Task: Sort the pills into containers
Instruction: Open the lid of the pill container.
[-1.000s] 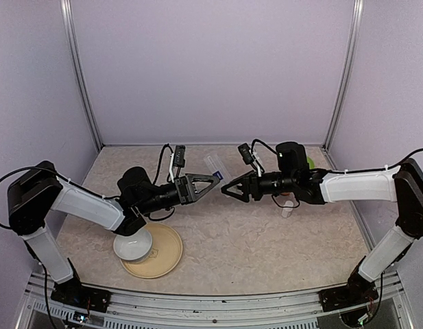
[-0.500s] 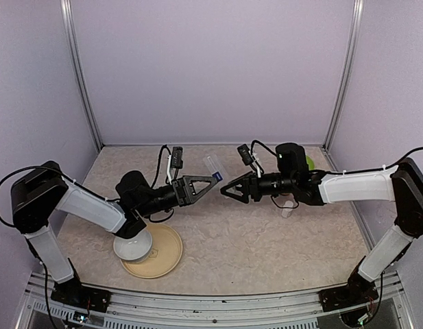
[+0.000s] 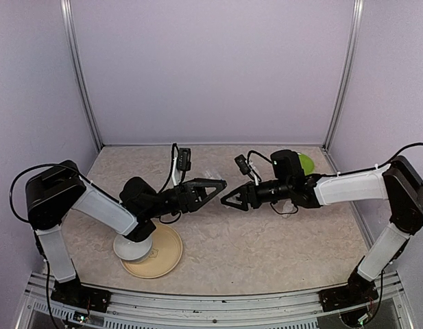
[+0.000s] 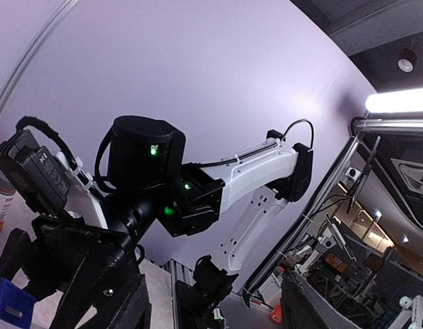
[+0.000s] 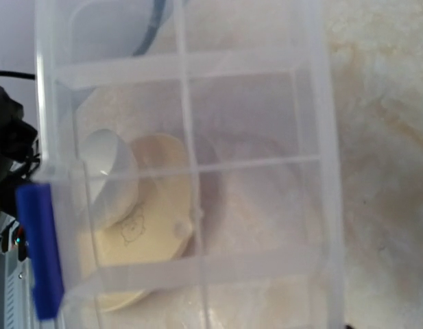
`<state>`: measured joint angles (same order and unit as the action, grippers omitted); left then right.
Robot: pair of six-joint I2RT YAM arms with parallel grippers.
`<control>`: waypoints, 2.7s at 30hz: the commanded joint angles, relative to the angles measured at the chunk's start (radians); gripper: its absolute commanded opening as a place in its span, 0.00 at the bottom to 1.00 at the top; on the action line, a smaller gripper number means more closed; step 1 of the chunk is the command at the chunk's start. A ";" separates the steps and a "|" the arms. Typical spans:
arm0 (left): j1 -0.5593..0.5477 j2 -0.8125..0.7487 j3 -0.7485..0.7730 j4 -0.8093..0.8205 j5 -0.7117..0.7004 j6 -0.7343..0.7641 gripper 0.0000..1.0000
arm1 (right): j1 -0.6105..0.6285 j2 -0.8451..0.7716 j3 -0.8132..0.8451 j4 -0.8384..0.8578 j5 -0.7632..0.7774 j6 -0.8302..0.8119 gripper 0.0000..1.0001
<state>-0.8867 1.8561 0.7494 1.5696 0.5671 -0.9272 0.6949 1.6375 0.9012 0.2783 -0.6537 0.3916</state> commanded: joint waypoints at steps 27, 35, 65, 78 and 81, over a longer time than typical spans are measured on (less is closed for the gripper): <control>0.051 -0.456 -0.023 -1.010 -0.245 0.646 0.99 | 0.008 0.070 0.177 -0.450 0.124 -0.383 0.54; 0.034 -0.471 0.082 -1.220 -0.130 0.926 0.99 | 0.008 0.074 0.214 -0.536 0.063 -0.431 0.55; 0.032 -0.158 0.483 -1.797 0.069 1.212 0.49 | 0.066 0.071 0.236 -0.642 0.016 -0.539 0.55; 0.034 -0.137 0.496 -1.846 0.075 1.225 0.38 | 0.070 0.068 0.233 -0.639 0.019 -0.542 0.55; 0.034 -0.128 0.500 -1.851 0.072 1.225 0.35 | 0.073 0.067 0.231 -0.640 0.017 -0.543 0.54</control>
<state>-0.8585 1.7046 1.2205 -0.2562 0.6285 0.2874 0.7521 1.7035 1.1145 -0.3576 -0.6273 -0.1387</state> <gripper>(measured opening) 0.367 0.680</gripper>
